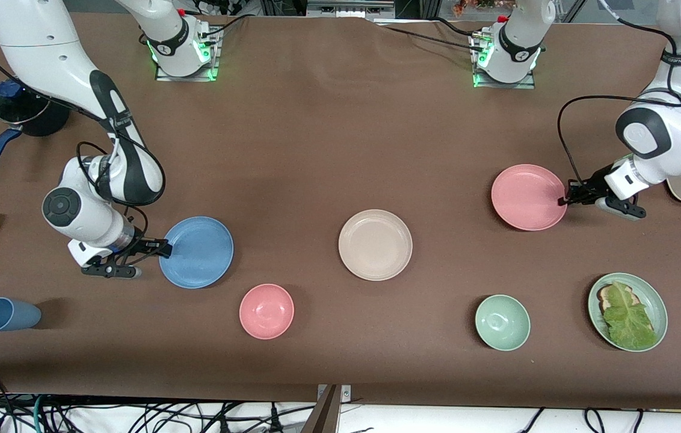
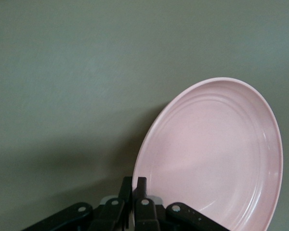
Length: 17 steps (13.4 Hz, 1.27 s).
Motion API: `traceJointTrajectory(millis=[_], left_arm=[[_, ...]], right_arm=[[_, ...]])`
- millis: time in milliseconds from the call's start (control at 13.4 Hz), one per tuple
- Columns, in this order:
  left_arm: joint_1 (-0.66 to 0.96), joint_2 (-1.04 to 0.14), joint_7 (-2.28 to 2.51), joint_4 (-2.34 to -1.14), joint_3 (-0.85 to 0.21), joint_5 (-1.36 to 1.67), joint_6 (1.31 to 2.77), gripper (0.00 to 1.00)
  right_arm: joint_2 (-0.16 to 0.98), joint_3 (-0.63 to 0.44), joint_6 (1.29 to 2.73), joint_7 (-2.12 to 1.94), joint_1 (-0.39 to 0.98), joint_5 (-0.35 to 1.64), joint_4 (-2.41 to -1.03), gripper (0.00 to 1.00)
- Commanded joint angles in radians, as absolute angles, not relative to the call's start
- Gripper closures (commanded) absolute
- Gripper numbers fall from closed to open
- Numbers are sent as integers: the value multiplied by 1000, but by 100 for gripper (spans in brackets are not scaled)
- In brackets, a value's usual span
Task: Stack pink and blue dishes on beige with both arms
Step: 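Grasp the pink plate with the left gripper while the right gripper reaches the blue plate, then carry the pink plate onto the beige plate with the left gripper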
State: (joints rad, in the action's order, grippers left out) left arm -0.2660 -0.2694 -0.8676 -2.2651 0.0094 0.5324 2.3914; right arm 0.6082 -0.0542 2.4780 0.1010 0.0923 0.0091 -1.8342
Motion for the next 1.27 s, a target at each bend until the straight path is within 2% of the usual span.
traceJointTrajectory(millis=[0,149,298,744,967,1191], left_arm=[[-244,-252,-740,-2124,17,413,2242,100],[-195,-252,-549,-2016,12,316,2107,100],[-115,-252,-413,-1952,14,311,2036,100],[119,-271,-14,-1872,8,255,2037,100],[222,-359,130,-1795,8,255,2058,100],[299,-417,245,-1778,8,255,2143,100]], right_arm=[[623,-48,2491,84,81,11,-1835,6],[627,-48,2491,86,81,12,-1835,12],[627,-46,2488,94,83,12,-1836,17],[627,-45,2484,103,89,12,-1836,35],[627,-46,2482,103,90,12,-1836,41],[627,-44,2482,107,92,14,-1836,50]])
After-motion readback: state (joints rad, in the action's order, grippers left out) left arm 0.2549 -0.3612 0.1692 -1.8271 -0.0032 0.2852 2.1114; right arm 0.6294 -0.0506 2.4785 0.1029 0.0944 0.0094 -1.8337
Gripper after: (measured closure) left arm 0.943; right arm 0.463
